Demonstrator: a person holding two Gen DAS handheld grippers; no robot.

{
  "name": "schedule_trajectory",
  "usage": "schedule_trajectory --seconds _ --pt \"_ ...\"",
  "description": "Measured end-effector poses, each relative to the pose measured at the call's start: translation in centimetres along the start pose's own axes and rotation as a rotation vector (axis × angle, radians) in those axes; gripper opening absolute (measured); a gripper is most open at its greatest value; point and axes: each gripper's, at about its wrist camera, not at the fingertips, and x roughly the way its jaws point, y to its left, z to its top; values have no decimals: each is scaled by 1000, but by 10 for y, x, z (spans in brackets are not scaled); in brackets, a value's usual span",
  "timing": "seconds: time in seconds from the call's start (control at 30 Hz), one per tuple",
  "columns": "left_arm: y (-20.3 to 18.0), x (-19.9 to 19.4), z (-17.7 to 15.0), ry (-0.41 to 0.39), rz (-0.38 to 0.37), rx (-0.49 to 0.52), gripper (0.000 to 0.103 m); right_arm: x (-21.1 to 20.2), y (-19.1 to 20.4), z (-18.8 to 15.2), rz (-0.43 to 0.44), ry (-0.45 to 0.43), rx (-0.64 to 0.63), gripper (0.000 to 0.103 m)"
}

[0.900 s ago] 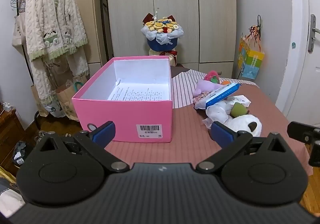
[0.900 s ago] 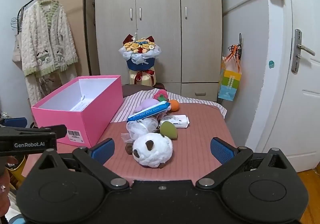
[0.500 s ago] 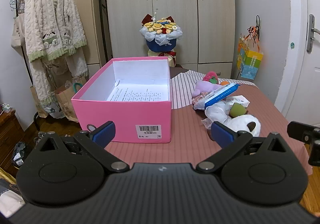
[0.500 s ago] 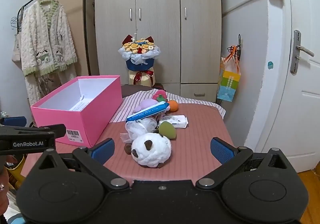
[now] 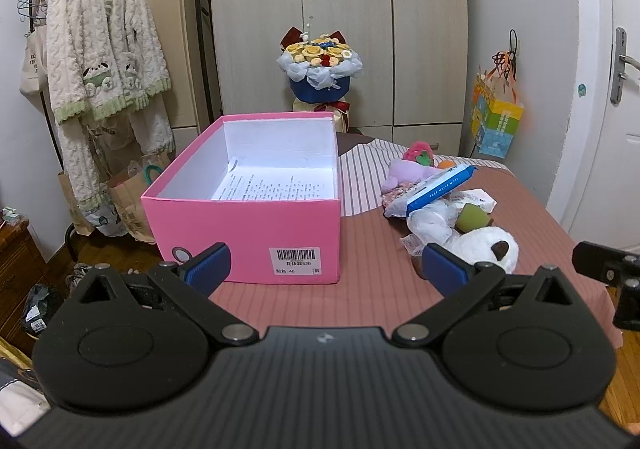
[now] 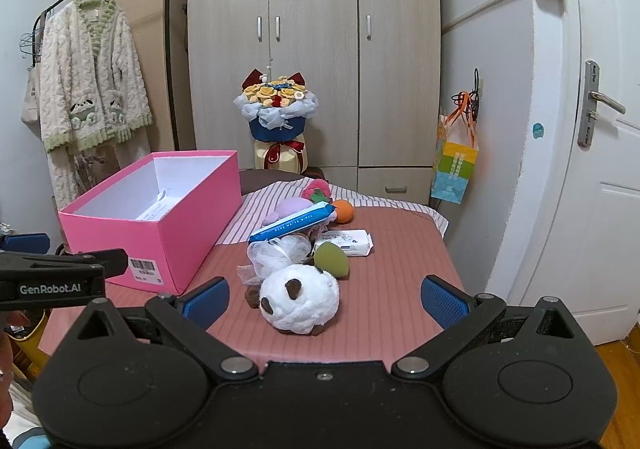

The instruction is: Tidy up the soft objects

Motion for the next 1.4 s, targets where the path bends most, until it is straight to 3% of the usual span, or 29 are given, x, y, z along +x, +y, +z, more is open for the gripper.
schedule_trajectory --seconds 0.43,0.6,0.83,0.9,1.13,1.4 --pt "0 0 1 -1 -1 0 103 0 0 0 -1 0 0 103" --pt "-1 -4 3 -2 -36 -2 103 -1 -1 0 0 -5 -4 103" --pt "-4 -9 9 -71 -83 -21 103 2 -12 0 -15 -20 -37 103" --pt "-5 -5 12 -83 -88 -23 103 0 -10 2 -30 -139 -90 103" --pt "-14 26 6 -68 -157 -24 103 40 -22 -19 108 -160 8 103" --pt "-47 73 -2 -15 -325 13 101 99 -21 -43 198 -28 -124 102"
